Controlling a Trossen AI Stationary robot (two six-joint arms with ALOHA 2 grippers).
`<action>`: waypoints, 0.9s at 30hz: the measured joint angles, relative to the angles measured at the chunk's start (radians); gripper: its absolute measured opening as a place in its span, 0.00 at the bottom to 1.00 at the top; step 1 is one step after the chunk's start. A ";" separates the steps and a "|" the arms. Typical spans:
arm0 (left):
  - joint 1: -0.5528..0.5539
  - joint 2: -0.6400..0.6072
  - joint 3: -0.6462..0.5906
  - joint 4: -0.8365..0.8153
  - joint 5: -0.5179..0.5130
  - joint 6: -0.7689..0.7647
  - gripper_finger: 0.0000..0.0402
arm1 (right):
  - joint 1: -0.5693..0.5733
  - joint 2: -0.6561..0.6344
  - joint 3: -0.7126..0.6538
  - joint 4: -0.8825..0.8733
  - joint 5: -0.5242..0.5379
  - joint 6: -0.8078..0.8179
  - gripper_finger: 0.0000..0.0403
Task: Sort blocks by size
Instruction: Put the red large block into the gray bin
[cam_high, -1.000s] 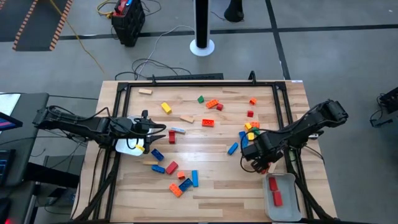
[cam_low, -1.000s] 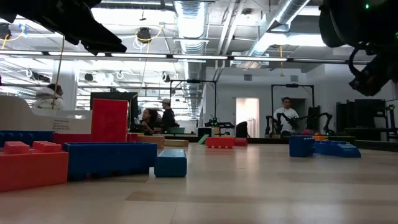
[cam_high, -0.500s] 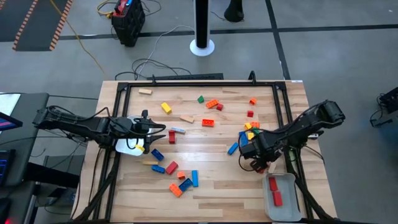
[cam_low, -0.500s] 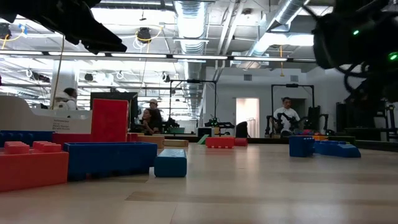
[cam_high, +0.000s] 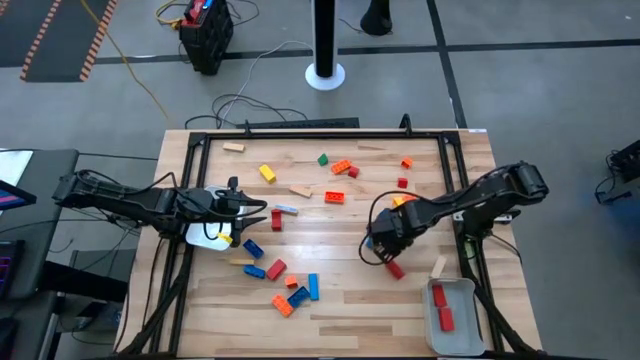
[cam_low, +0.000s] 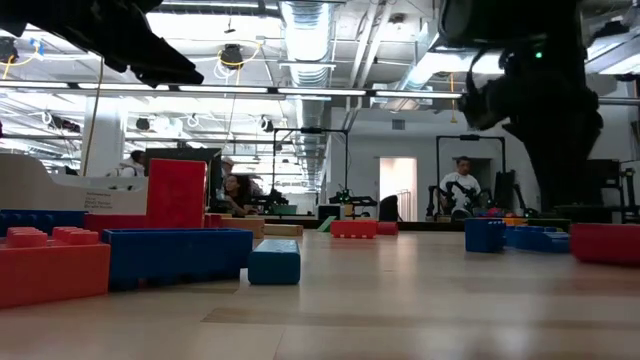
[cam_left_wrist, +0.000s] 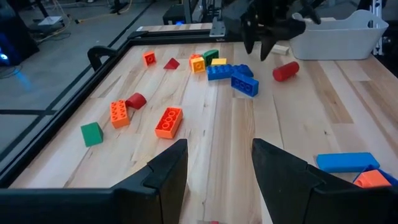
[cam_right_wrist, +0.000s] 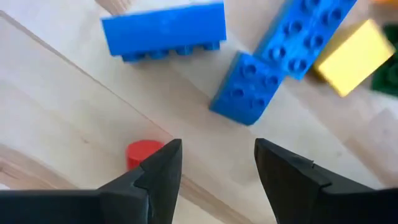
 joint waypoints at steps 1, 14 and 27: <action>0.000 0.000 0.000 -0.003 0.000 -0.003 0.43 | 0.012 0.001 0.006 0.011 0.003 0.007 0.58; 0.000 0.000 0.000 -0.022 0.000 -0.039 0.43 | 0.232 0.325 0.302 -0.046 0.015 0.099 0.58; 0.000 0.000 0.000 -0.023 0.004 -0.026 0.43 | 0.247 0.477 0.383 -0.053 -0.004 0.080 0.58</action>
